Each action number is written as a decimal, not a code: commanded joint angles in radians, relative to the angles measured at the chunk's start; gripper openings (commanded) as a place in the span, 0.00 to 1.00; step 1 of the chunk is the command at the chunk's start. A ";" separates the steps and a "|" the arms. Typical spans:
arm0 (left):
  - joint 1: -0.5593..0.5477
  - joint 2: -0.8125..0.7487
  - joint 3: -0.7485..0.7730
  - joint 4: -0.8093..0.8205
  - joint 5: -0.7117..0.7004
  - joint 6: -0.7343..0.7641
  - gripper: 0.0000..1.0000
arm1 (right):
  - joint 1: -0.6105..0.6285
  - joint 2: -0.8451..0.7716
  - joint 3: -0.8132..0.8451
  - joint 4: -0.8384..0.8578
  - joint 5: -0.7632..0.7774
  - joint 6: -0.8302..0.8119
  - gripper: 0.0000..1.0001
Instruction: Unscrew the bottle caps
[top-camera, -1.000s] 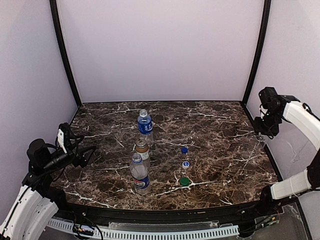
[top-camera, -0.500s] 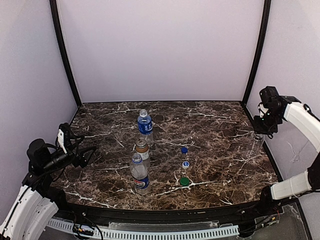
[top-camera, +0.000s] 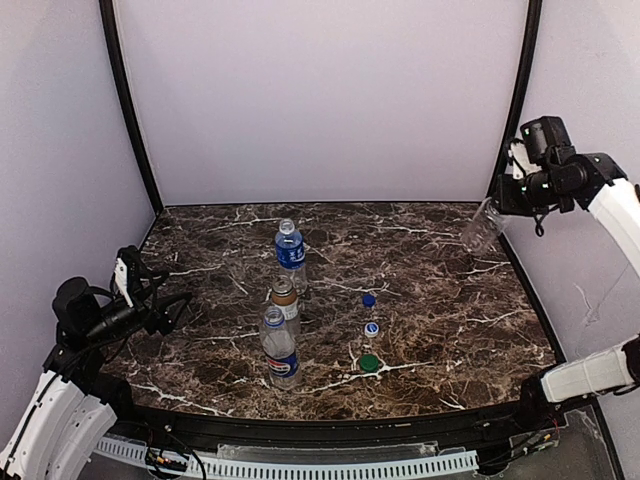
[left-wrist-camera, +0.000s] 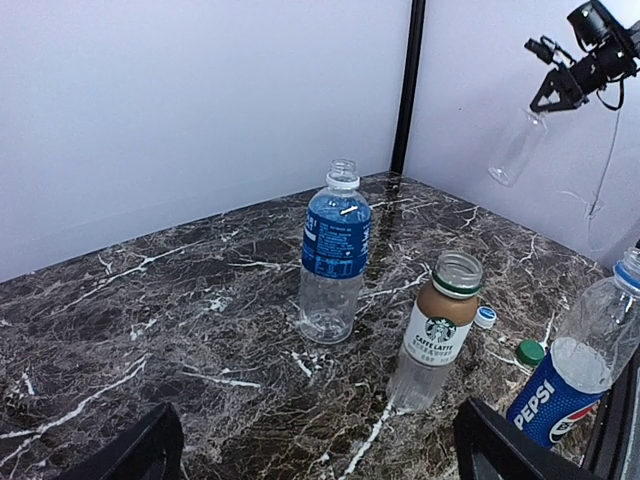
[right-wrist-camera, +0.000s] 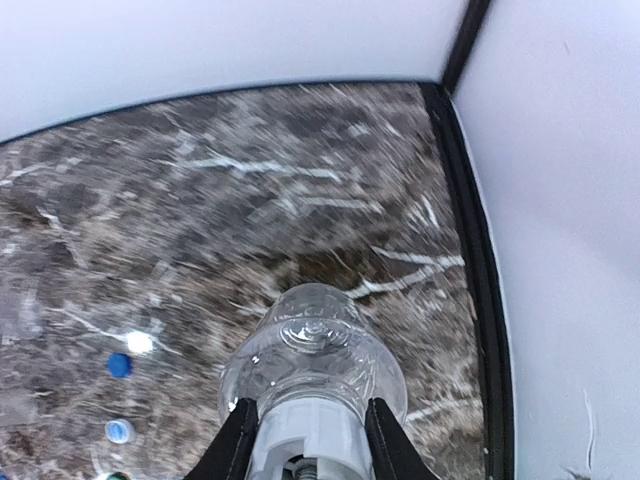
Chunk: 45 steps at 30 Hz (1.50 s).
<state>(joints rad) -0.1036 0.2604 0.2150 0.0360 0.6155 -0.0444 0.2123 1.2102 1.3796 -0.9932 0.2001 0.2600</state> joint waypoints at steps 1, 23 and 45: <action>0.004 0.006 0.083 -0.021 0.036 0.089 0.94 | 0.262 -0.007 0.195 0.129 0.016 0.029 0.00; 0.001 0.284 0.745 -0.853 0.192 0.763 0.98 | 0.994 0.832 0.965 0.583 -0.545 -0.112 0.00; -0.001 0.299 0.711 -0.737 0.201 0.749 0.53 | 1.015 0.861 0.891 0.668 -0.541 -0.044 0.46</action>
<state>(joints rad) -0.1040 0.5644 0.9405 -0.7277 0.7918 0.6598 1.2152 2.0842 2.2986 -0.3798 -0.3614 0.1993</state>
